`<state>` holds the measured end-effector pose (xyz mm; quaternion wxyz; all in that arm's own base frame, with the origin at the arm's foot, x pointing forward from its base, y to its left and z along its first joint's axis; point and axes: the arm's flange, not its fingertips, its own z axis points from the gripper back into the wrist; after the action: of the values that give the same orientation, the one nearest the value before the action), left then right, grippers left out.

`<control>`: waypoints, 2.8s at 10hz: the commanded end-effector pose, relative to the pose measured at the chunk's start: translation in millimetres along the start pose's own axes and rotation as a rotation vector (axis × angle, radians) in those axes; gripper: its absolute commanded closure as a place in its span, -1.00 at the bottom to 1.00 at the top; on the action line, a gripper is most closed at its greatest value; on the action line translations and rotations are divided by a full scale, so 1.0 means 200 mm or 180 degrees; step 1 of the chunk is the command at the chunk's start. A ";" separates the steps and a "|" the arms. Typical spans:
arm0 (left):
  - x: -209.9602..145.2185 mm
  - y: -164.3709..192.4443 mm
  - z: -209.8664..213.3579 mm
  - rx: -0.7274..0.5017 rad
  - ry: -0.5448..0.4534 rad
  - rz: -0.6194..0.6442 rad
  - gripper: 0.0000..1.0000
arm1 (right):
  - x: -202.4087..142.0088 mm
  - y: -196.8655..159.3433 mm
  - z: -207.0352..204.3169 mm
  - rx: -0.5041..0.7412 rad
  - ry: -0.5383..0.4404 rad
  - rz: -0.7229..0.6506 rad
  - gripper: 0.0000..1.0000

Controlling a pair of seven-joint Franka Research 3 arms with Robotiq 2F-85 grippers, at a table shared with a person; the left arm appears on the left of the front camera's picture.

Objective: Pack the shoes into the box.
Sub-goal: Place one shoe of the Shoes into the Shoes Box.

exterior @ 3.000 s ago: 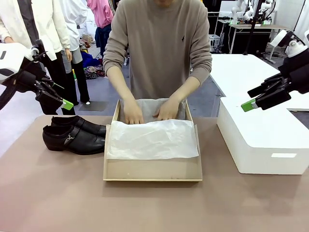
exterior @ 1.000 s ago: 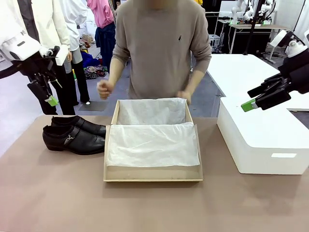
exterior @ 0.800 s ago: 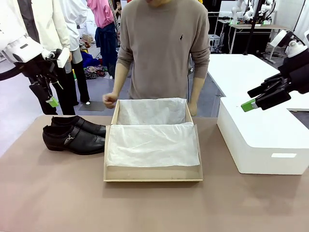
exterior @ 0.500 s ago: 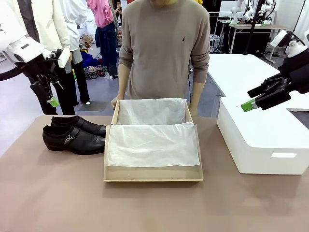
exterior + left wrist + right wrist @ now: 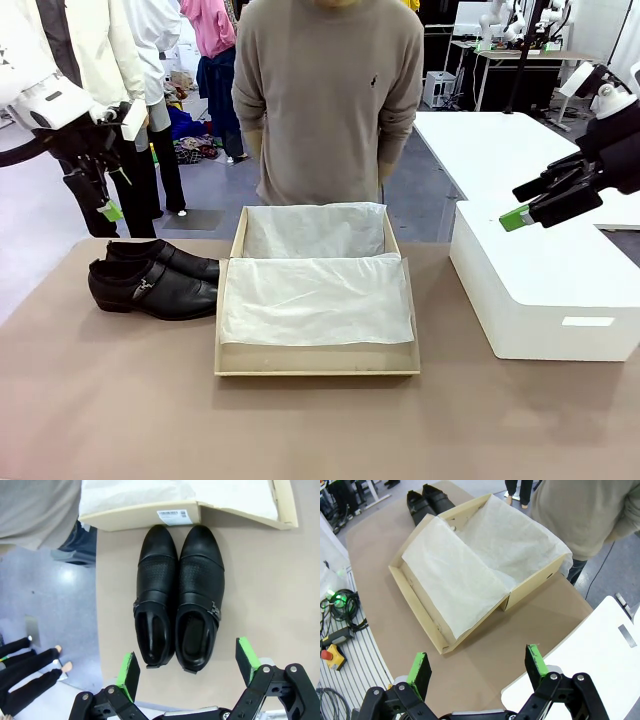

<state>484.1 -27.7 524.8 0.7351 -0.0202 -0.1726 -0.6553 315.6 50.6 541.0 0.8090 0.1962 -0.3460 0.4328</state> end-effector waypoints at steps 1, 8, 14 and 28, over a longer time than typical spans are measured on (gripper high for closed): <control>-0.02 0.06 -0.02 0.0005 0.0055 -0.0087 -1.00 | 0.01 -0.01 -0.01 0.0032 -0.0044 0.0025 -1.00; -0.08 0.45 -0.26 -0.0205 0.0386 -0.0311 -1.00 | 0.01 -0.01 -0.01 0.0032 -0.0044 0.0025 -1.00; -0.17 0.51 -0.49 -0.0258 0.0477 -0.0246 -1.00 | 0.01 -0.01 -0.01 0.0032 -0.0044 0.0025 -1.00; -0.21 0.64 -0.67 -0.0375 0.0570 -0.0041 -1.00 | 0.01 -0.01 -0.01 0.0032 -0.0044 0.0025 -1.00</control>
<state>623.4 -3.9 408.7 0.7362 -0.0066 -0.0764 -0.6724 315.8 50.6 540.7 0.8094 0.1959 -0.3454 0.4327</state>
